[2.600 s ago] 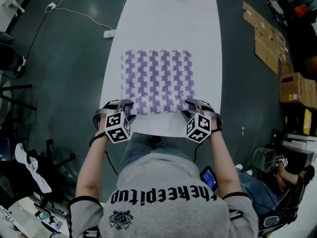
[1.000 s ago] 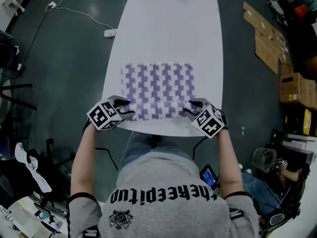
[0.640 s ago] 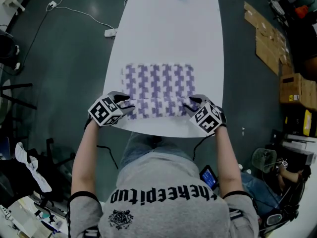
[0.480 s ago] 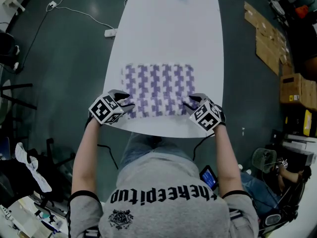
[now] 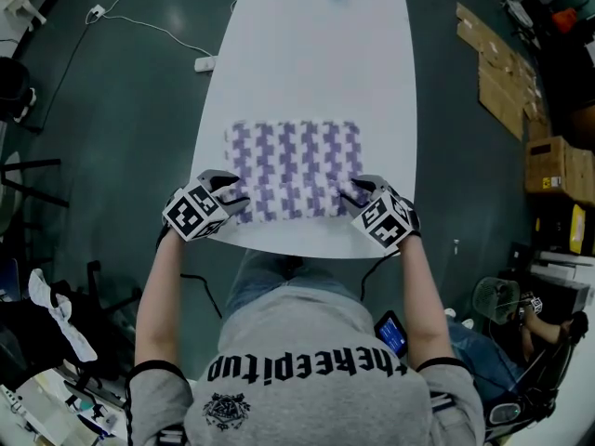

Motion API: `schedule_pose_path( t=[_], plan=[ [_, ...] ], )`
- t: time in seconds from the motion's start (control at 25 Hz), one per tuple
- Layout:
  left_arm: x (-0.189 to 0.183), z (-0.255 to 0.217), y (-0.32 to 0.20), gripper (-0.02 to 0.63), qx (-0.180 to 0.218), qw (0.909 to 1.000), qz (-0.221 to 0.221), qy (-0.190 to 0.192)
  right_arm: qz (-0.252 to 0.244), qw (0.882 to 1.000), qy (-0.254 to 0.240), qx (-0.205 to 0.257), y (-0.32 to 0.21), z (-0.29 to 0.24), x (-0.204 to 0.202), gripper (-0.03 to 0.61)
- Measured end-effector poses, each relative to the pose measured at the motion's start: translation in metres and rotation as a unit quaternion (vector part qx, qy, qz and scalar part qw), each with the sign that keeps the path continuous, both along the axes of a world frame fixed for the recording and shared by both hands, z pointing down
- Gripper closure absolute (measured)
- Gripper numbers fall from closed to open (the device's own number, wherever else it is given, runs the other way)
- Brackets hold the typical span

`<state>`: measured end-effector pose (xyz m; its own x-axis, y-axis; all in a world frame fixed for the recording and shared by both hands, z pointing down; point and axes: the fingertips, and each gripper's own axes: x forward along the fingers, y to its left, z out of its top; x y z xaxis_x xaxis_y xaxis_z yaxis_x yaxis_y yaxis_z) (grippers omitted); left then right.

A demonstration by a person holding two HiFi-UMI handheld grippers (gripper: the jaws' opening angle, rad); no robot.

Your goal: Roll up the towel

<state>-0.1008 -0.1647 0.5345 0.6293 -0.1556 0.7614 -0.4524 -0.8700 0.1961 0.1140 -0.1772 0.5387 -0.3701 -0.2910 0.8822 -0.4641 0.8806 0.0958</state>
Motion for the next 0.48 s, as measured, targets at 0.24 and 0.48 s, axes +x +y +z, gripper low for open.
schedule_pose_path(
  t=[0.24,0.48],
  plan=[
    [0.0,-0.05,-0.004,0.422,0.09,0.9954,-0.019,0.026,0.023,0.998,-0.025,0.054,-0.003,-0.037,0.009,0.423],
    [0.023,-0.031,0.047,0.413,0.108,0.9921,0.063,-0.013,-0.025,0.997,-0.008,0.075,0.029,-0.04,-0.005,0.423]
  ],
)
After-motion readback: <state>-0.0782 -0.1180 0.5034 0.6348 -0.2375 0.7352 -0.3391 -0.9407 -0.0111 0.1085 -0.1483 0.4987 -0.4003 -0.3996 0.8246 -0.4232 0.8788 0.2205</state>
